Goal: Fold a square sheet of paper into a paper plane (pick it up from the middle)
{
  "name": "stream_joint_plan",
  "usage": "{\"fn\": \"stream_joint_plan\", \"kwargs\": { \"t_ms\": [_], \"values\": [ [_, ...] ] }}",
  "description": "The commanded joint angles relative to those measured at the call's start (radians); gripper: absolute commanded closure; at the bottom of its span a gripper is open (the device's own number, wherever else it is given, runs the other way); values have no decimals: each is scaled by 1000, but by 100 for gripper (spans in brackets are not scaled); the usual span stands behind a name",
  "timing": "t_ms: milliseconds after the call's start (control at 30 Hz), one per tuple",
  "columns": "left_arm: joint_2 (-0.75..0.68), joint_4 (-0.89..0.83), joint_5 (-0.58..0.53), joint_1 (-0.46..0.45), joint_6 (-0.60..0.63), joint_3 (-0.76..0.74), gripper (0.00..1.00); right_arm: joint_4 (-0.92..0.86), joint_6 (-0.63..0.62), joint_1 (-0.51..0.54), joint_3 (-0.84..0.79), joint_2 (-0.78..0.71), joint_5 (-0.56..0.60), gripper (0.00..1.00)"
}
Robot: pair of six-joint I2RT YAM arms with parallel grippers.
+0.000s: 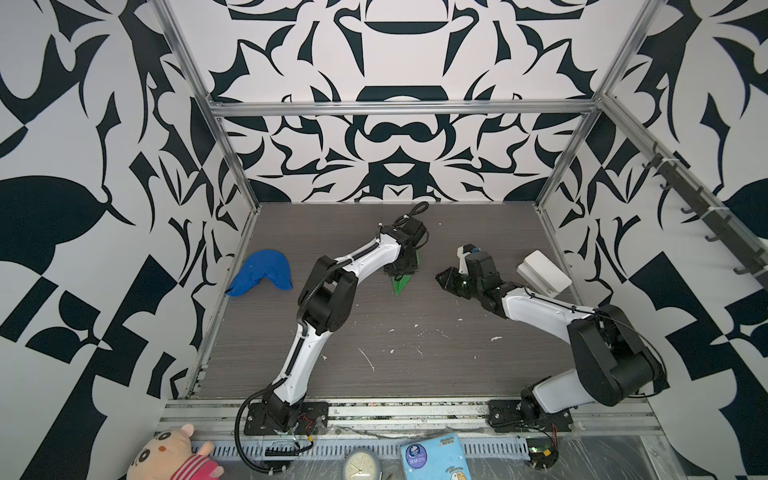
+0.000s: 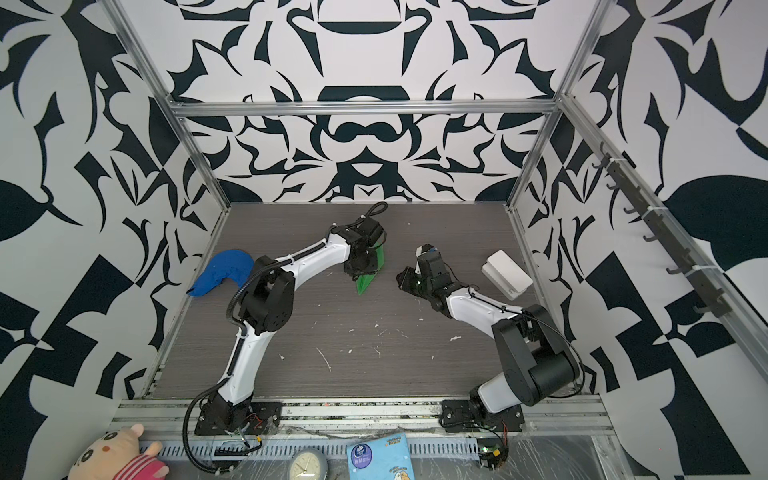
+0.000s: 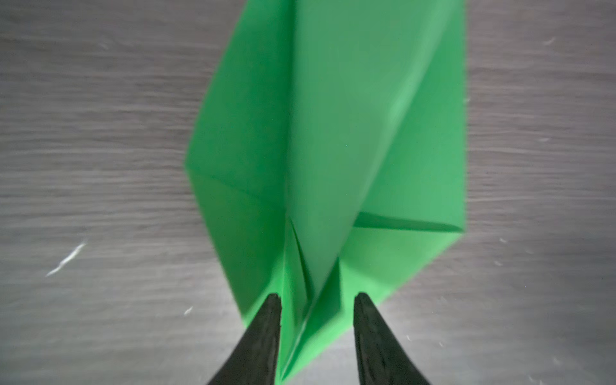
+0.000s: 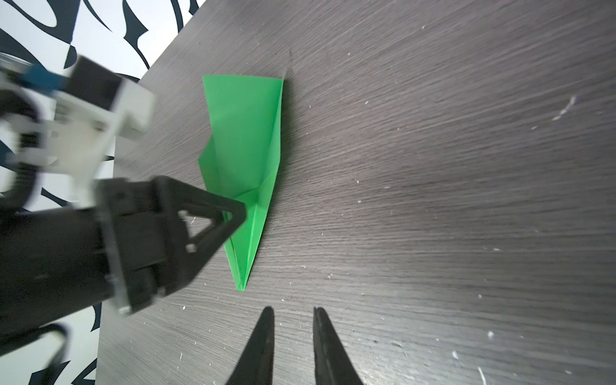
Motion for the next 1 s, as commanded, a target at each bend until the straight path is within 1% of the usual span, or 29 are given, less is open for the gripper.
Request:
{"fn": "stream_joint_plan", "kwargs": {
  "t_ms": [0,100,200,233,267,300,333,367,400,433,467,533,600,667,733,767,867,900,967],
  "values": [
    [-143,-40,-35,-1,-11,-38,48,-38,-33,0,43,-28,49,72],
    [-232,-38,-62,4,-3,-90,41,-114,-77,-1,82,-60,117,65],
    [-361,23,-117,14,18,-176,35,-200,-156,-4,125,-113,232,53],
    [-418,54,-154,20,29,-219,31,-223,-189,-4,135,-136,272,48],
    [-479,88,-201,26,43,-277,25,-249,-244,-5,144,-168,345,43],
    [-537,136,-240,31,62,-336,21,-261,-278,-5,148,-189,385,39],
    [-610,202,-303,38,88,-411,16,-273,-321,-7,149,-216,474,31],
    [-684,277,-352,50,120,-500,9,-271,-365,-8,141,-243,542,26],
    [-747,345,-386,67,145,-585,5,-264,-400,-11,130,-262,599,23],
    [-817,420,-424,91,159,-677,0,-251,-439,-14,114,-283,653,21],
    [-876,491,-435,124,169,-763,1,-225,-473,-19,88,-299,704,20],
    [-1000,587,-419,201,189,-901,1,-157,-545,-28,31,-324,773,20],
    [-1096,678,-446,267,220,-1036,1,-62,-610,-41,-43,-341,830,20],
    [-1166,746,-489,318,253,-1144,0,0,-639,-61,-104,-352,868,20],
    [-1225,796,-485,369,296,-1234,1,59,-656,-89,-163,-362,872,20],
    [-1253,835,-502,389,319,-1286,0,102,-669,-103,-200,-366,871,20],
    [-1324,966,-524,449,406,-1431,1,222,-700,-147,-291,-364,819,19],
    [-1342,1016,-514,474,438,-1476,0,257,-718,-157,-314,-358,796,19],
    [-1368,1107,-428,515,505,-1548,1,333,-763,-162,-355,-350,752,19]
  ]
}}
